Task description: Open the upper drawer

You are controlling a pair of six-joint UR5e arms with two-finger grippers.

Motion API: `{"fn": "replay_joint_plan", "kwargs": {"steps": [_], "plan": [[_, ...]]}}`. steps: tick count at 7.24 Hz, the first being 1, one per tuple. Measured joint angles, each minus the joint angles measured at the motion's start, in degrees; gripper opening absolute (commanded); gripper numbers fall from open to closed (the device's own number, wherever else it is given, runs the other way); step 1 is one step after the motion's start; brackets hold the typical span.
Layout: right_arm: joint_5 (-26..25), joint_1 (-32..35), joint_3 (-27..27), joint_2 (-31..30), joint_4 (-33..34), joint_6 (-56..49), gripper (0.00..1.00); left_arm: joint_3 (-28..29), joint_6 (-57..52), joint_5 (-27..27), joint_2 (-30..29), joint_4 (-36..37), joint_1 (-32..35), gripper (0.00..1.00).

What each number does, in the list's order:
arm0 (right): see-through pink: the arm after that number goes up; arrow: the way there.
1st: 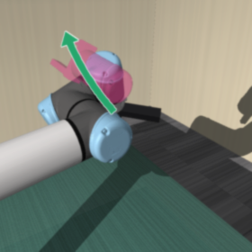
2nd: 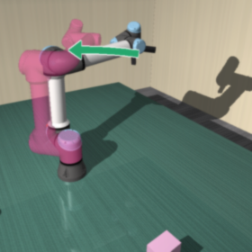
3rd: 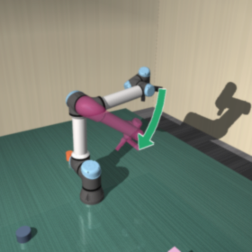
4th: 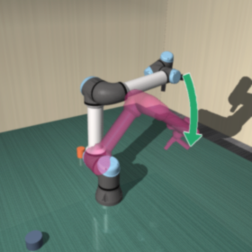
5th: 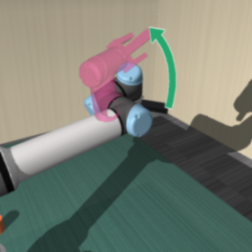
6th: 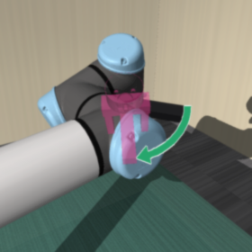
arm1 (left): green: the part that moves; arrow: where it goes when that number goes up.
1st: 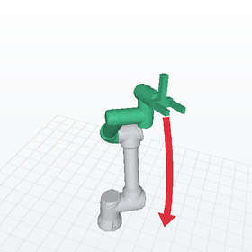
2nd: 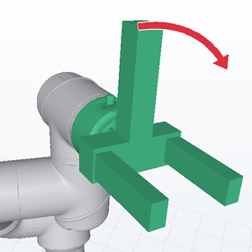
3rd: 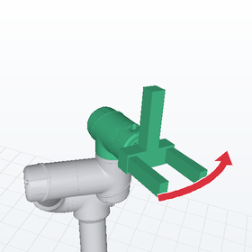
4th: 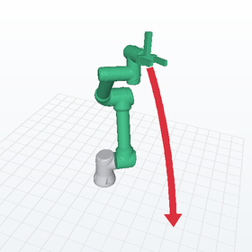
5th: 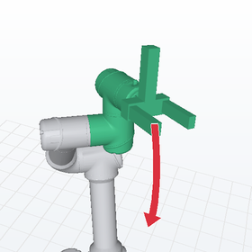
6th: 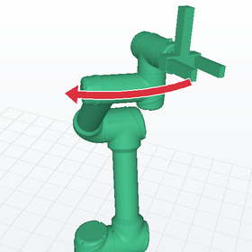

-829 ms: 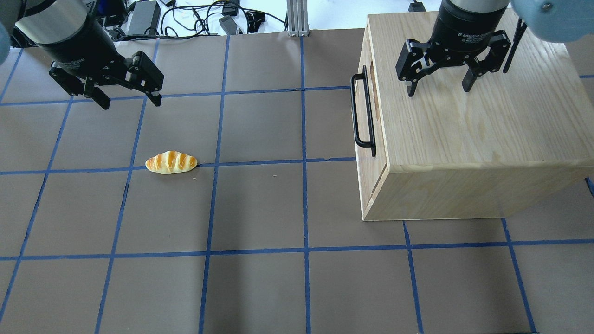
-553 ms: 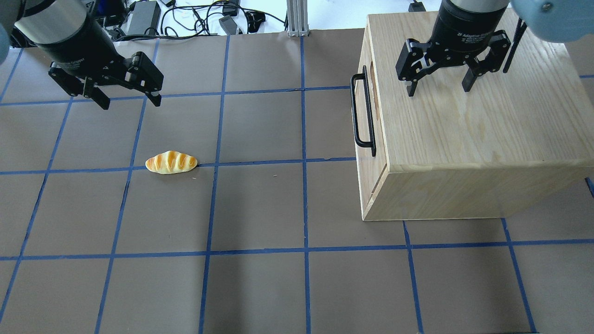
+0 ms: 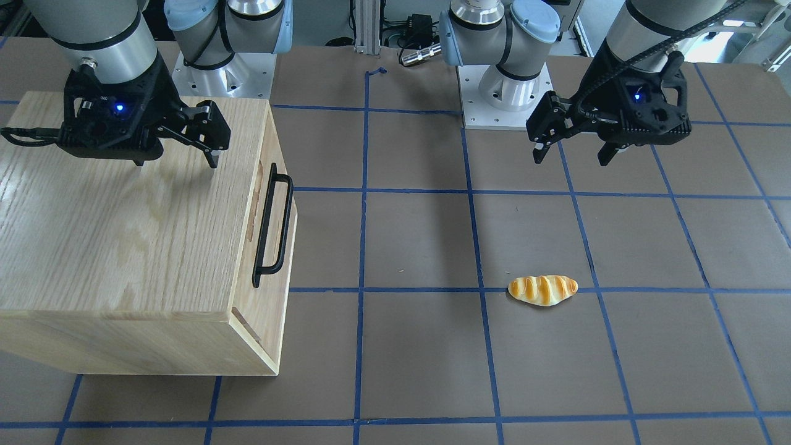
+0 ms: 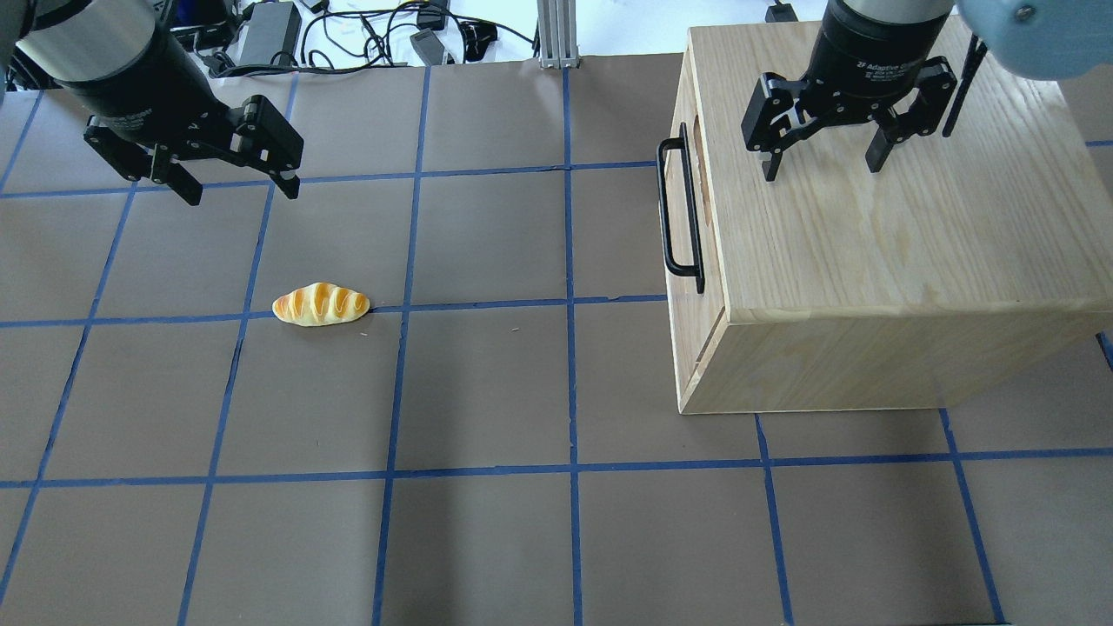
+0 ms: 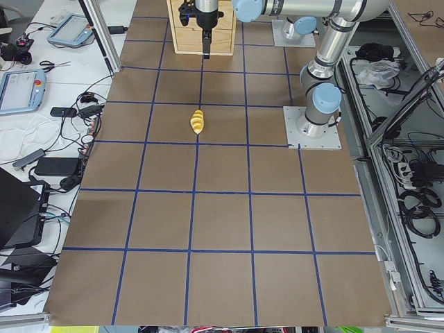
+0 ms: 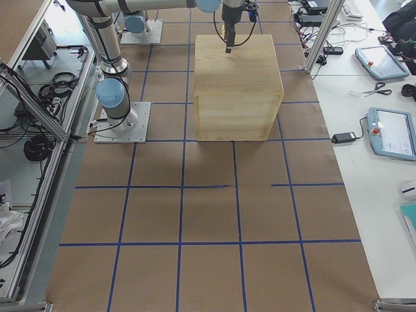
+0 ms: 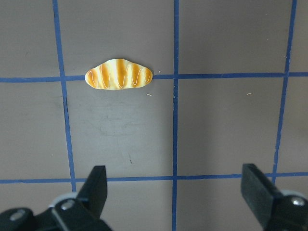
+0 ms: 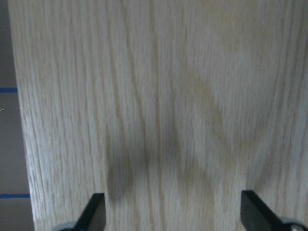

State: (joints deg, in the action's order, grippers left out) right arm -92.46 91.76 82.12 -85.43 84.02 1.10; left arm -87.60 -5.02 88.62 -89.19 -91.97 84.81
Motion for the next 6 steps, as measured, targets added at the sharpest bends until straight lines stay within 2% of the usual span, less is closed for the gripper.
{"fn": "replay_joint_plan", "kwargs": {"steps": [6], "plan": [[0.0,0.0,0.0,0.0,0.0,0.0,1.0,-0.2,0.0,0.1,-0.3,0.1,-0.7,1.0]]}}
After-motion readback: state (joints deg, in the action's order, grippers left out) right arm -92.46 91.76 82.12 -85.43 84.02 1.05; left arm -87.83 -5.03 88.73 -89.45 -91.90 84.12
